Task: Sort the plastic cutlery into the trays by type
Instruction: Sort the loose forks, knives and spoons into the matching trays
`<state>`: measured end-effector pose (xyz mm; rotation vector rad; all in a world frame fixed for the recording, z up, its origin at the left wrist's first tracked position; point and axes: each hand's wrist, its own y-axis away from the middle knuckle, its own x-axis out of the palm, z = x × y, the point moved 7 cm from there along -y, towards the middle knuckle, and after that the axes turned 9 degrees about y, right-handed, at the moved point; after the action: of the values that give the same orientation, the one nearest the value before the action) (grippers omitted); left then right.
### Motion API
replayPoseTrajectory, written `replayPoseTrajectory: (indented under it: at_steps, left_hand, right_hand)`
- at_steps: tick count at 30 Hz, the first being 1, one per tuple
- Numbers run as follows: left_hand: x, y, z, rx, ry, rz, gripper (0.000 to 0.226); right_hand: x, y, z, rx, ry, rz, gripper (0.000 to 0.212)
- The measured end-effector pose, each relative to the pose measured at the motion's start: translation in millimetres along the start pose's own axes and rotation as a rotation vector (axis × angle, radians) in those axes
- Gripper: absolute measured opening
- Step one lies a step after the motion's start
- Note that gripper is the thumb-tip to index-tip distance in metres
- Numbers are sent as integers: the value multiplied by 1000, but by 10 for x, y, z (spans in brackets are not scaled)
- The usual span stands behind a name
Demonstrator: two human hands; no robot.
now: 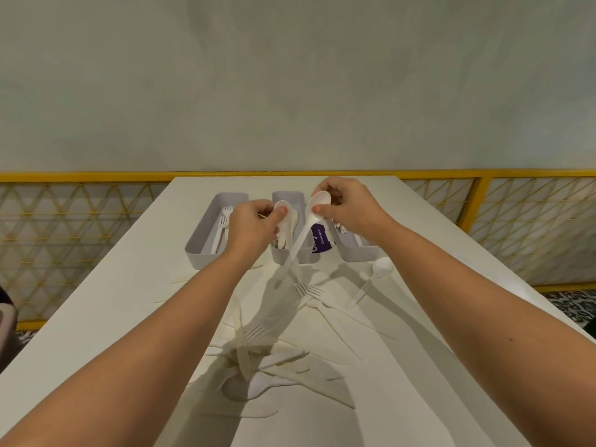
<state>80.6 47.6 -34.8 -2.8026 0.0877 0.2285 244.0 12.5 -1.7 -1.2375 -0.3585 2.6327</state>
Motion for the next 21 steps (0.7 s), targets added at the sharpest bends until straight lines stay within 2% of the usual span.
replayPoseTrajectory:
  at_steps: [6, 10, 13, 17, 19, 21]
  left_hand:
    - [237, -110, -220, 3, 8, 117, 37]
    - [393, -67, -257, -22, 84, 259, 38]
    - [473, -71, -252, 6, 36, 306, 30]
    - [527, -185, -264, -22, 48, 238, 26]
    - [533, -271, -260, -57, 121, 168, 22]
    - [518, -380, -185, -135, 212, 69, 22]
  right_hand:
    - [-1, -77, 84, -44, -62, -7, 22]
    - [-24, -119, 31, -16, -110, -12, 30]
    - [-49, -126, -9, -15, -136, -23, 32]
    - [-85, -133, -86, 12, -180, -39, 30]
    - [-47, -109, -135, 62, -168, 34, 29]
    - [45, -52, -192, 118, -179, 177, 31]
